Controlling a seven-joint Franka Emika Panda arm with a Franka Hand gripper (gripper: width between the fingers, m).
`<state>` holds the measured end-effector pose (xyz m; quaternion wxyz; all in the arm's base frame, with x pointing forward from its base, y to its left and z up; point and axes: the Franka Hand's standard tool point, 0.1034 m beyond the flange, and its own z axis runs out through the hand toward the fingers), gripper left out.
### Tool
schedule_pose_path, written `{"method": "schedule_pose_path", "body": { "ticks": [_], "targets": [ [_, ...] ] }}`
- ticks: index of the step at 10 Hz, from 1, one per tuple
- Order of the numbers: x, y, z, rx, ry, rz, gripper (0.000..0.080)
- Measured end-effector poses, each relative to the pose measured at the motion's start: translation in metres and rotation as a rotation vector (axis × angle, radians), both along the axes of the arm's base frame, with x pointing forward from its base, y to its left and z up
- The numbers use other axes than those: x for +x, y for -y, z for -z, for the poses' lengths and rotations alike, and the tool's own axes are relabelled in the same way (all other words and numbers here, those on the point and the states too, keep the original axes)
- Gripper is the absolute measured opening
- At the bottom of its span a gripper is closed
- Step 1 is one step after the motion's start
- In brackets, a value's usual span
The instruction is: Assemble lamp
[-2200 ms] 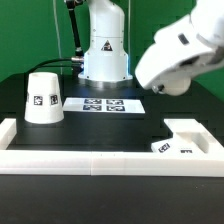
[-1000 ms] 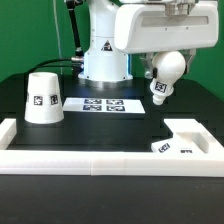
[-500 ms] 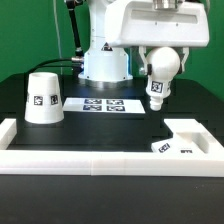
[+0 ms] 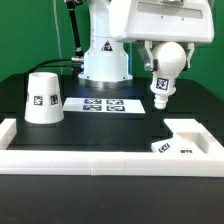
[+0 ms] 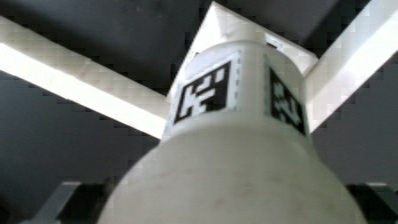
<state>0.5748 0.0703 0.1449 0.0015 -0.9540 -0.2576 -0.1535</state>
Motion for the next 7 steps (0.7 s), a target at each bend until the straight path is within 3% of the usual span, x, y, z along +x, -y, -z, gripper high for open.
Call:
{"method": "schedule_pose_path", "body": {
  "ticks": [3,5,7],
  "targets": [
    [0.008,-0.003,-0.003,-0.001,0.002,-0.012,0.0576],
    [0.036,-0.014,-0.011,0.008,0.024,-0.021,0.0576],
    [0.052,-0.022,-0.004,0.018,0.032,-0.026,0.0576]
  ]
}}
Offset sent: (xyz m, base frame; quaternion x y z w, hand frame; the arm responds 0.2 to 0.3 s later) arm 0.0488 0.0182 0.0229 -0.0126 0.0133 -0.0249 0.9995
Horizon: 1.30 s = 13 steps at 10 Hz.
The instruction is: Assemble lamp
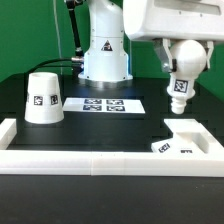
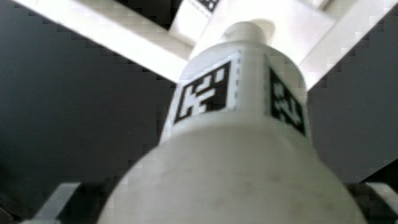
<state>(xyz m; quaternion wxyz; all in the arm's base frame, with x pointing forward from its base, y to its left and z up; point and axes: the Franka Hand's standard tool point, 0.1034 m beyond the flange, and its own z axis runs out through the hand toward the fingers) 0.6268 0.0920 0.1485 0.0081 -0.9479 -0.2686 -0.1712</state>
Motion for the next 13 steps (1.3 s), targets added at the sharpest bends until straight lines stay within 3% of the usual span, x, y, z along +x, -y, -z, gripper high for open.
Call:
{"method": "schedule_pose_path", "body": {
  "ticks": [3,5,13],
  "targets": [
    [-0.003,0.001,0.0,-0.001,0.018,0.0,0.0576],
    [-0.012,-0.002,0.009,0.0,0.039,-0.006,0.0576],
    [-0.015,-0.007,0.03,0.004,0.019,-0.009,0.0576]
  ]
}}
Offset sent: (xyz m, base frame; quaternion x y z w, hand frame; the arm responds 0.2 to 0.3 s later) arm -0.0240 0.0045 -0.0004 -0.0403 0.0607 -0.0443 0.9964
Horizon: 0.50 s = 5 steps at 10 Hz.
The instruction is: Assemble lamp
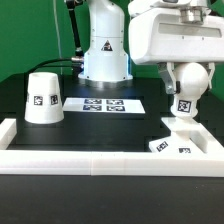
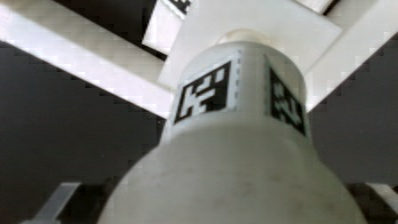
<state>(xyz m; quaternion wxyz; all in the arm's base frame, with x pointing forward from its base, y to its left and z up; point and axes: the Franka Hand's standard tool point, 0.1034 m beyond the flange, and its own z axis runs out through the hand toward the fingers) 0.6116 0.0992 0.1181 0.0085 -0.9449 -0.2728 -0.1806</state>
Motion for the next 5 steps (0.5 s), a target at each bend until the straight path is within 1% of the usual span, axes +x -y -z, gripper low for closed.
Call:
{"method": "schedule_pose_path", "body": {
  "ticks": [1,5],
  "targets": [
    [-0.0035,0.0007,0.0039,0.0,0.003,0.001,0.0576],
    [-0.0102,0.0026,0.0072,0.005,0.077,0.007,0.0576]
  ]
}}
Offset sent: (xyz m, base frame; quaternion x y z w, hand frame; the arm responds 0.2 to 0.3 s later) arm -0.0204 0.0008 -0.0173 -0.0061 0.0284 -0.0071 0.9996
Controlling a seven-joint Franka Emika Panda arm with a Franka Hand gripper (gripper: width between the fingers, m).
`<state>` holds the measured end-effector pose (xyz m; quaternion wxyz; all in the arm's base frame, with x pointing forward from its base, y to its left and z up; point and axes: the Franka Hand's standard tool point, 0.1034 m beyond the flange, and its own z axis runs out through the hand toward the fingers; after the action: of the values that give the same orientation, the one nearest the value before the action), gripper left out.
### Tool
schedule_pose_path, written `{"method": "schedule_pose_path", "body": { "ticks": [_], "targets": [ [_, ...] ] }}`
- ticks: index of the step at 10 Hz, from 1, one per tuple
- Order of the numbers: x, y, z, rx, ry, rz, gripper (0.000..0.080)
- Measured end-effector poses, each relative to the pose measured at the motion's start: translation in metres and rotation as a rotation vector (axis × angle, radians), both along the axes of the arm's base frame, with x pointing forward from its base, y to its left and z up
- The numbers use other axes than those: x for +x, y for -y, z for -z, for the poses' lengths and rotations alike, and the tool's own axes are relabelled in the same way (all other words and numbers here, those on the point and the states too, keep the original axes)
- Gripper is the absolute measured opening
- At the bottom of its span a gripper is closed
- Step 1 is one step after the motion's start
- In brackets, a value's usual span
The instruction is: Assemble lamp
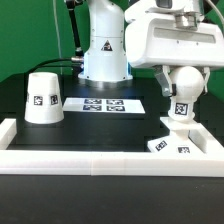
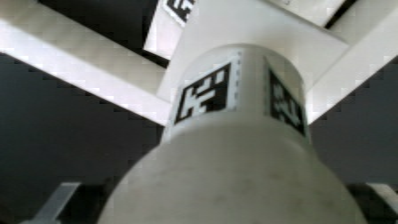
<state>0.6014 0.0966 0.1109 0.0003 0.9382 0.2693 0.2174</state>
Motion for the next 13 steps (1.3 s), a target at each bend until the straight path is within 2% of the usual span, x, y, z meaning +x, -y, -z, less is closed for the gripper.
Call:
{"method": "schedule_pose_path", "body": {
  "ticks": [2,4,5,10,12,13],
  "targets": [
    [0.0,0.0,0.0,0.0,0.0,0.0,0.0576],
    [0.0,0.0,0.0,0.0,0.0,0.0,0.0685],
    [-0.001,0.0,-0.001,-0.001,-0.008,0.0,0.0685],
    [-0.001,0.007,-0.034,-0.013,-0.03,0.0,0.0698],
    [0.0,0.01,-0.035,-0.013,-0.03,0.008,0.0698],
    [-0.002,0.007,-0.033,-0.013,-0.058,0.006,0.0698]
  ]
}}
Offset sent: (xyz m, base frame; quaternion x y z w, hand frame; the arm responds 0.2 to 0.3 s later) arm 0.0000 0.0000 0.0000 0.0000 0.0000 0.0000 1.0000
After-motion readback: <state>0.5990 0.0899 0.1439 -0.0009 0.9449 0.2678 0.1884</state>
